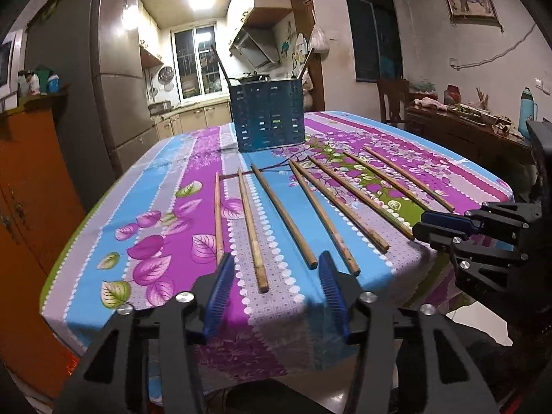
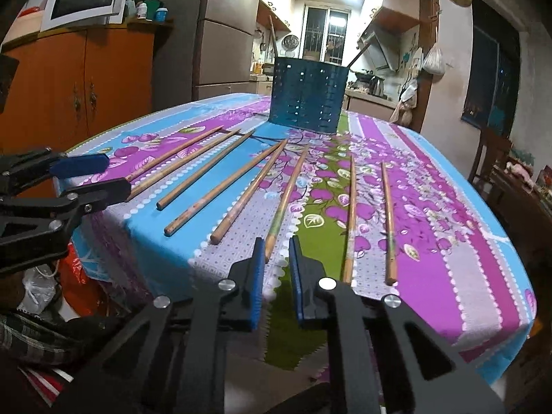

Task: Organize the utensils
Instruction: 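Close the left tool on a chopstick while the right tool grasps another chopstick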

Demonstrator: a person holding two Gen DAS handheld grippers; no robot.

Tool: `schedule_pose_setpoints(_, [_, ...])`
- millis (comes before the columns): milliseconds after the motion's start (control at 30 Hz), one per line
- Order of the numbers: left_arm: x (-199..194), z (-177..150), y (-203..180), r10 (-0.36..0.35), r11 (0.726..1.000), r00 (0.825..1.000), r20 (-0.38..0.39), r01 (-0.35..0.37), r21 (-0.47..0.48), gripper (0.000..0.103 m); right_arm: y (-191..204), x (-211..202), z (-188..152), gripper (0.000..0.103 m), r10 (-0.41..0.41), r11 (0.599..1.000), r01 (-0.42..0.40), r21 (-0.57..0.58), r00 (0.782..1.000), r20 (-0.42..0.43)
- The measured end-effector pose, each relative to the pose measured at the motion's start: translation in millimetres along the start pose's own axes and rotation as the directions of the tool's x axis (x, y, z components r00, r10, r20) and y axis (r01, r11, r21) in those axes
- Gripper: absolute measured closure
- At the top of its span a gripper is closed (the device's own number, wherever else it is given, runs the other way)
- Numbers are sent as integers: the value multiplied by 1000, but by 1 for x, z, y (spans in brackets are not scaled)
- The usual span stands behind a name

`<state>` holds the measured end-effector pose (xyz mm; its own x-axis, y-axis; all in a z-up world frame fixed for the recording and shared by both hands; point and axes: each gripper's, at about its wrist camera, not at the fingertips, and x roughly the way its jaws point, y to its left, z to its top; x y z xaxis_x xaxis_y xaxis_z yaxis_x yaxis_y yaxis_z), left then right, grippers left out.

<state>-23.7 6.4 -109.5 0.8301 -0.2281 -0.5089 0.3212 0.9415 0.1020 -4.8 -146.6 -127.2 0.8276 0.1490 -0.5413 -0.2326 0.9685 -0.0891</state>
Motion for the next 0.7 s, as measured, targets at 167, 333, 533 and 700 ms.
schedule_pose_setpoints(167, [18, -3, 7, -4, 999, 999, -41, 3, -35, 74, -2, 2, 1, 90, 19, 1000, -19, 18, 1000, 0])
schedule_pose_setpoints(333, [24, -6, 8, -6, 999, 999, -45, 4, -36, 75, -3, 4, 2, 90, 34, 999, -34, 24, 999, -1])
schedule_pose_setpoints(533, [27, -9, 11, -18, 999, 999, -36, 16, -42, 75, -4, 8, 3, 90, 53, 998, -52, 28, 999, -13])
schedule_pose_setpoints(700, [29, -10, 12, -23, 999, 999, -22, 22, -48, 75, -8, 12, 5, 90, 72, 996, -71, 59, 997, -27])
